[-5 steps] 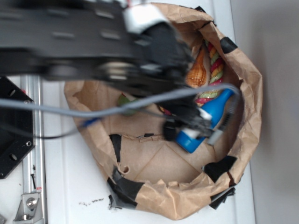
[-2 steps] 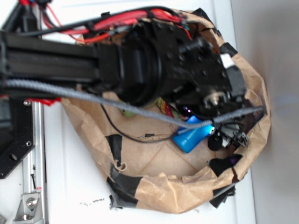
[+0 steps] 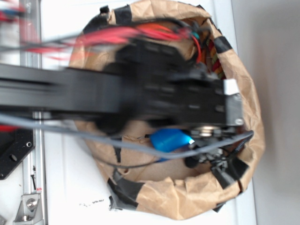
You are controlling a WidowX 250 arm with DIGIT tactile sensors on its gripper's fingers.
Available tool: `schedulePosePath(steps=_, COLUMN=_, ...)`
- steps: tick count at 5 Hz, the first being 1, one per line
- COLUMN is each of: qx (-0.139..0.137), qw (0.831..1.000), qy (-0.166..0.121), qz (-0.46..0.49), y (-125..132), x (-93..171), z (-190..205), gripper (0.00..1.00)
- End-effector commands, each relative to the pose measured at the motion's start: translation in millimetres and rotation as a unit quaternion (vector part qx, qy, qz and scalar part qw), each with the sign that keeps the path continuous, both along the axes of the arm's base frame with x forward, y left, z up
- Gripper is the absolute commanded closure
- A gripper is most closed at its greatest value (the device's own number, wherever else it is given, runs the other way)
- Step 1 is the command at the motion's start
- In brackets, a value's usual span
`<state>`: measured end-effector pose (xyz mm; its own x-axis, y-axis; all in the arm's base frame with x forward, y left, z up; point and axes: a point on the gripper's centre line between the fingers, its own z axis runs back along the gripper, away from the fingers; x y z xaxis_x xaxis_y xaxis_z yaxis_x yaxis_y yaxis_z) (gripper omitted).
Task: Grab the blue bottle.
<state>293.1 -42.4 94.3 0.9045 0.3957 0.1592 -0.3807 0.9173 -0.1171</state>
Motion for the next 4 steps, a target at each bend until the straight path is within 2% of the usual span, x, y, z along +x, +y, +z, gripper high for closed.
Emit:
schedulePosePath(steps=1, qx=0.043, qw=0.99, qy=-0.035, qz=-0.13, y=30.5, x=-29.9, z=105.1, gripper=1.0)
schedulePosePath(steps=2, qx=0.057, qw=0.987, qy=-0.005, qz=-0.151, y=38.0, x=-32.8, z=96.7, gripper=1.0)
schedulePosePath(steps=3, qx=0.074, qw=0.984, qy=0.018, qz=-0.163, y=34.3, x=-39.9, z=79.7, gripper=1.0)
schedulePosePath(steps=4, qx=0.087, qw=0.984, qy=0.019, qz=-0.157, y=31.3, x=-40.4, z=76.1, gripper=1.0)
